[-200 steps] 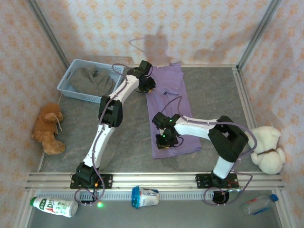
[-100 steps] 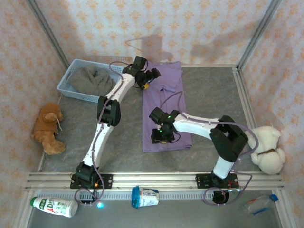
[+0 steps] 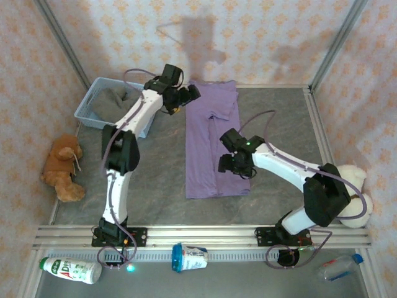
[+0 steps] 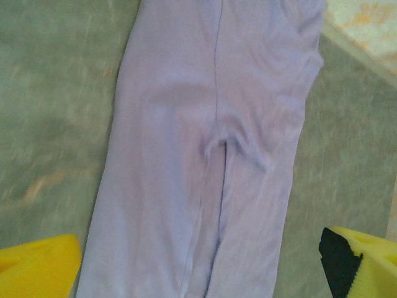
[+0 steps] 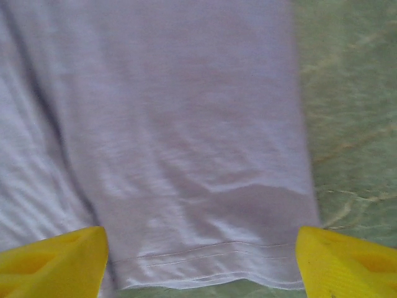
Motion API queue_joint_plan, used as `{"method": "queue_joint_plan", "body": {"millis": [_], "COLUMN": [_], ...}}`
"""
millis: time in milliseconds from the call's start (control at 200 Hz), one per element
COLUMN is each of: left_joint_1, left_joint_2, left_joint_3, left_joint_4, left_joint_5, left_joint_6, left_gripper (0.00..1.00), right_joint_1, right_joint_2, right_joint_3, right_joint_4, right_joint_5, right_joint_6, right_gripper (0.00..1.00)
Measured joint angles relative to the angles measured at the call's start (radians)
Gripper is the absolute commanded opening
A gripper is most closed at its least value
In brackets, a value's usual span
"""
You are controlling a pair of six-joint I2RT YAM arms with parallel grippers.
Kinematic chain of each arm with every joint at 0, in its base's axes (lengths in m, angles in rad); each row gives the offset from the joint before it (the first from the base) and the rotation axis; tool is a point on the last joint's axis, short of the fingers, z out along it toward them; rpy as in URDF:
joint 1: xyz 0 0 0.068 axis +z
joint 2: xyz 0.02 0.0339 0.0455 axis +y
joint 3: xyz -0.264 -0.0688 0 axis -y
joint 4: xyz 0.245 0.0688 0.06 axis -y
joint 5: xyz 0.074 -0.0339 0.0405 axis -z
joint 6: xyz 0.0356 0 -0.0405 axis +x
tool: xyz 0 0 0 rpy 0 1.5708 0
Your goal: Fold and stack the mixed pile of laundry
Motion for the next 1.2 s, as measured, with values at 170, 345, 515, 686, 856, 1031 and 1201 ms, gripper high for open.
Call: {"method": "queue_joint_plan", "body": {"millis": [170,345,515,686,856,1031,1201], "left_joint_1": [-0.109,-0.210,-0.313,-0.396,-0.468,-0.520,-0.546], "left_joint_2": [-0.246,-0.376,-0.513,-0.632,-0.628,-0.540,-0.476], "left_joint_3": [-0.419,-0.762,-0.947,-1.061,-1.101,-1.099,-1.075], "left_joint_4": [0.066,0.111,0.157,0.225,0.258,0.272,0.259], "left_joint_5": [-0.047,-0.092,-0.124,-0.150,-0.159,-0.159,-0.181], "left_joint_6": [-0.056,-0.152,-0.259,-0.360,-0.414,-0.435,-0.451], "left_gripper": [1.00,0.97,0.89,0.71,0.64,0.57,0.46], "right_joint_1": [-0.066,-0.090,-0.090,-0.090,-0.090,-0.090,-0.090], "right_joint_2": [-0.054,-0.059,-0.101,-0.167,-0.177,-0.147,-0.127], "right_joint_3": [-0.084,-0.164,-0.264,-0.333,-0.358,-0.354,-0.352], "right_joint_4": [0.001,0.037,0.082,0.127,0.186,0.248,0.276], "right_joint_5": [-0.021,-0.085,-0.138,-0.164,-0.188,-0.197,-0.203], "right_joint_6": [0.018,0.032,0.059,0.088,0.108,0.113,0.111], "right_gripper": [0.75,0.69,0.66,0.57,0.39,0.08,0.00]}}
